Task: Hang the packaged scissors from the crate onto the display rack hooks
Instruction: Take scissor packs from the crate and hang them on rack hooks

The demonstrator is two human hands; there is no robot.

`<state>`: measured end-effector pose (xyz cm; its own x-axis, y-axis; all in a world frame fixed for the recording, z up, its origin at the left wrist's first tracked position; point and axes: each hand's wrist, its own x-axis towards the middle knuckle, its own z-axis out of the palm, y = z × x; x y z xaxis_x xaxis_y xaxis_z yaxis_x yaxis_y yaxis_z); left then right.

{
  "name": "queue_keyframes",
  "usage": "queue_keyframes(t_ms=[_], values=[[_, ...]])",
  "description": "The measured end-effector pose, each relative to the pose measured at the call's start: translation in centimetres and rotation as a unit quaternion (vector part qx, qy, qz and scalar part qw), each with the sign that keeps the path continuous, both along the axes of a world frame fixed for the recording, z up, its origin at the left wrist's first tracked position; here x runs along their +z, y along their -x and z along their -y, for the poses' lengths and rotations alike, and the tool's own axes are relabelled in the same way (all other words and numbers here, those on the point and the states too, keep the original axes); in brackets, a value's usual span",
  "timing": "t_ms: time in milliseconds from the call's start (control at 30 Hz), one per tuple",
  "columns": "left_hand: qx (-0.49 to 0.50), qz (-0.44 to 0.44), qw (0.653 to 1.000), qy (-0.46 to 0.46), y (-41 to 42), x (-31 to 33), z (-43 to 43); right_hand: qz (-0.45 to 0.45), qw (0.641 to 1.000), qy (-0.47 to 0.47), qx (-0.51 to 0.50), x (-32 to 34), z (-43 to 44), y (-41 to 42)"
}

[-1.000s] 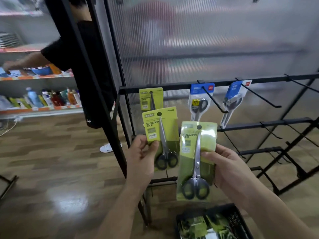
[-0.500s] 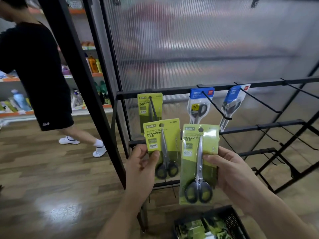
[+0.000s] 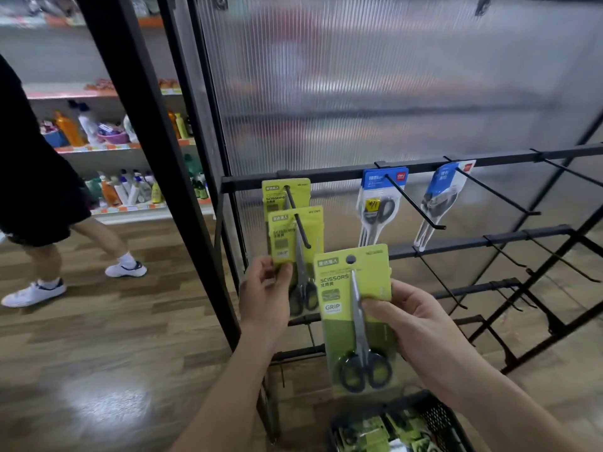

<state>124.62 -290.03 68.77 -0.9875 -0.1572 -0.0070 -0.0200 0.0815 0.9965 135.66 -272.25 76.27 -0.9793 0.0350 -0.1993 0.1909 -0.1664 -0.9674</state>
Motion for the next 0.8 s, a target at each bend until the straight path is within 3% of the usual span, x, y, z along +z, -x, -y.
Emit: queue_keyframes(t_ms=[267, 500, 633, 800], values=[[0.087, 0.024, 0.994, -0.06, 6.2, 1.9, -1.3, -0.028, 0.998, -0.056, -0.011, 0.3, 3.0, 1.4], [0.044, 0.033, 0.993, -0.105, 5.9, 1.8, -1.2, 0.007, 0.994, -0.104, -0.024, -0.3, 4.3, 3.3], [0.033, 0.07, 0.997, -0.016, 2.9, 0.2, -0.2, 0.023, 0.989, -0.135, -0.048, -0.6, 5.1, 4.8], [-0.024, 0.077, 0.997, 0.006, 0.3, -0.9, 1.6, 0.04, 0.979, -0.182, -0.089, -1.0, 5.7, 8.2]])
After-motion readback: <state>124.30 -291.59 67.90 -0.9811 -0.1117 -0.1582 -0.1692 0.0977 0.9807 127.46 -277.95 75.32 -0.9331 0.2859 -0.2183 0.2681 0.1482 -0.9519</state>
